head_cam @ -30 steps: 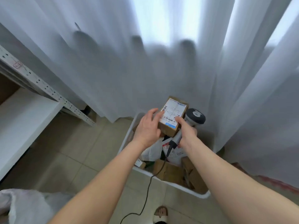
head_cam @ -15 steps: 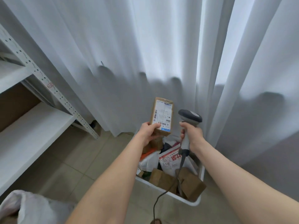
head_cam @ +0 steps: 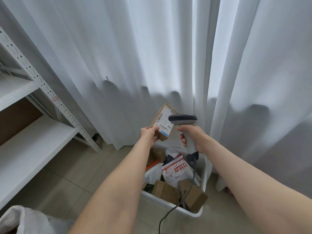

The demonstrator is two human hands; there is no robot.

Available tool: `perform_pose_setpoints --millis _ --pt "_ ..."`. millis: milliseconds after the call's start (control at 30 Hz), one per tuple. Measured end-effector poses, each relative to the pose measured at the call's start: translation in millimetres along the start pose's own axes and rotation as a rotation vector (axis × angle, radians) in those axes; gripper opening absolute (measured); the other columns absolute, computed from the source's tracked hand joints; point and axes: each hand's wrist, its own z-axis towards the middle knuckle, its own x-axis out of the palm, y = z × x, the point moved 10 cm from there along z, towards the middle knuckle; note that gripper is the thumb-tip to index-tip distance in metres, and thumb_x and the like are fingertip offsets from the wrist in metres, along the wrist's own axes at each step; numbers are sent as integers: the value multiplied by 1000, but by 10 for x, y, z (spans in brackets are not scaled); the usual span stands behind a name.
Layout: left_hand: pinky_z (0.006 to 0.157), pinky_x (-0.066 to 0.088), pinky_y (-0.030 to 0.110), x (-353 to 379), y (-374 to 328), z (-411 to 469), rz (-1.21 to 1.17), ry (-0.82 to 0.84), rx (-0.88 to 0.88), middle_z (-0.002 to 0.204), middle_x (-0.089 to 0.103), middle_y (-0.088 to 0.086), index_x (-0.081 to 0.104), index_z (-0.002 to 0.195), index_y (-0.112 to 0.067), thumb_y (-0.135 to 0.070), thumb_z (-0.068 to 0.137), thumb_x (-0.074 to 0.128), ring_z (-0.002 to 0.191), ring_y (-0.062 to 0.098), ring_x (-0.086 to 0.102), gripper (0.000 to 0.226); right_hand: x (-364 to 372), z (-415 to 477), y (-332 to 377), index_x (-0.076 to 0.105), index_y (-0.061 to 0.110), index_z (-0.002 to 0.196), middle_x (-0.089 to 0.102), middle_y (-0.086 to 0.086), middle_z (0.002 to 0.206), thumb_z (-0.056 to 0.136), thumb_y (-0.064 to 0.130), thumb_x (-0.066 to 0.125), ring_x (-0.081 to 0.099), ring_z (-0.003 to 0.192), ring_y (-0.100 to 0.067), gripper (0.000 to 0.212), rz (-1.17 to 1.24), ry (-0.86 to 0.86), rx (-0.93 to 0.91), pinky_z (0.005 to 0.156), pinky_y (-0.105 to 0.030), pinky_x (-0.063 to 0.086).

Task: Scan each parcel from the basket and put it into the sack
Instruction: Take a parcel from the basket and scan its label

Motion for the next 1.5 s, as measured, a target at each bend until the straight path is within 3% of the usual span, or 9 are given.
perform_pose_setpoints --millis 267,900,1067,1500 --pt "91 53 41 253 -92 -202 -254 -1 -19 122 60 27 51 120 10 6 90 58 109 35 62 32 3 -160 204 59 10 97 56 -3 63 89 18 63 49 50 -10 12 -34 -7 -3 49 -22 45" --pt "88 53 39 397 -88 -525 -345 81 -36 124 60 22 50 126 5 5 94 51 114 34 60 32 -84 -533 305 56 9 87 53 -2 60 88 12 57 46 47 -10 3 -12 34 1 47 -22 44" --pt "95 51 43 359 -62 -543 -366 84 -37 126 59 22 50 128 3 5 94 50 116 35 59 34 -115 -600 319 54 10 85 52 -2 59 88 12 56 45 47 -10 4 -15 25 10 48 -22 43" --pt "94 51 42 183 -95 -612 -404 65 -19 128 58 22 51 127 4 6 94 49 117 35 58 33 11 -713 335 52 11 78 51 -2 58 87 12 56 44 43 -10 10 -39 63 32 45 -20 42"
